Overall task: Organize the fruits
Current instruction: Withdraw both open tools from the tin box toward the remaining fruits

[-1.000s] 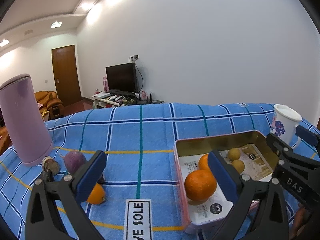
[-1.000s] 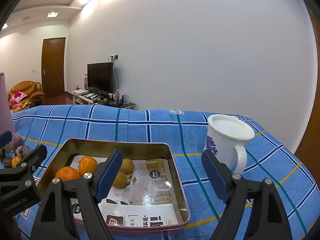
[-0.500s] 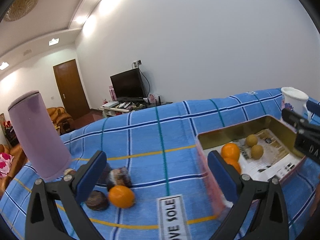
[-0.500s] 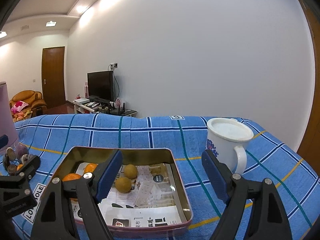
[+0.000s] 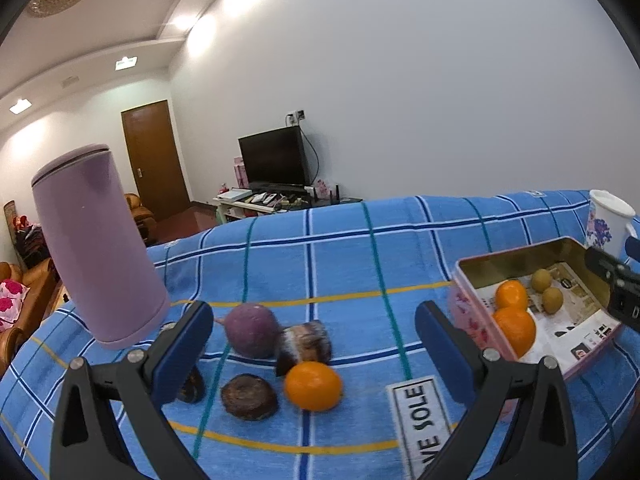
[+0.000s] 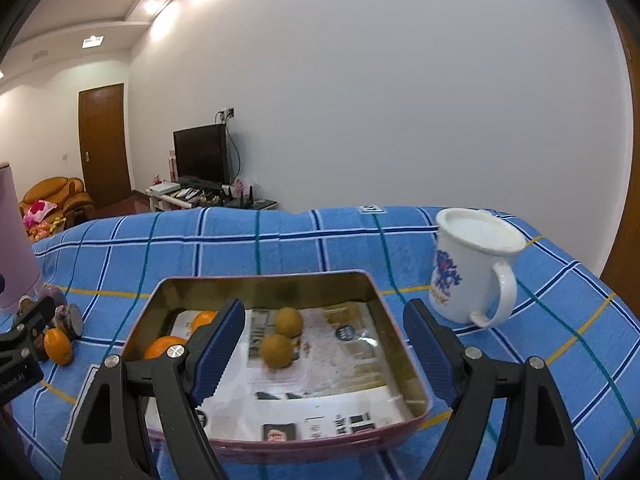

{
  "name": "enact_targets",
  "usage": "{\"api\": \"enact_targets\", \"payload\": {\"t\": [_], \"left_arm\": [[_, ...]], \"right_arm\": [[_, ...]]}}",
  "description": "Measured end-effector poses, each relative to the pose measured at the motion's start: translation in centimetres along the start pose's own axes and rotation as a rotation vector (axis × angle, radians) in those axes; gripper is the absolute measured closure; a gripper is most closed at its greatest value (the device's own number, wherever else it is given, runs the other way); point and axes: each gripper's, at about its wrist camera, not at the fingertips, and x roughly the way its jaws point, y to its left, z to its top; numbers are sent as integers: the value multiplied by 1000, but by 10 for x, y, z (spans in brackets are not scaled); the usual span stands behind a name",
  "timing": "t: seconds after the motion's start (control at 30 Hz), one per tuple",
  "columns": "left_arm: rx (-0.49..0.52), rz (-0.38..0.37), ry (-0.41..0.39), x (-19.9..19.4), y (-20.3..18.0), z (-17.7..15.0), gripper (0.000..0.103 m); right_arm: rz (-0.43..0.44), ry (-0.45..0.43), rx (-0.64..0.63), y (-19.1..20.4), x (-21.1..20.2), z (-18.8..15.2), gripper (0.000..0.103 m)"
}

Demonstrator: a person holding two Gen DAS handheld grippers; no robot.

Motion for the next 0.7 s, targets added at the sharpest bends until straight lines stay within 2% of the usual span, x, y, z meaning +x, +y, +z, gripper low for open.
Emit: {"api": "enact_targets", "payload": {"t": [0.3, 0.7], "left_arm": [[-12, 34, 5, 4, 25, -3, 0], [-64, 55, 24, 12, 66, -8, 0]], "right_arm": [[57, 25, -40, 44, -4, -5, 21], [133, 6, -130, 108, -14, -8, 21]]}}
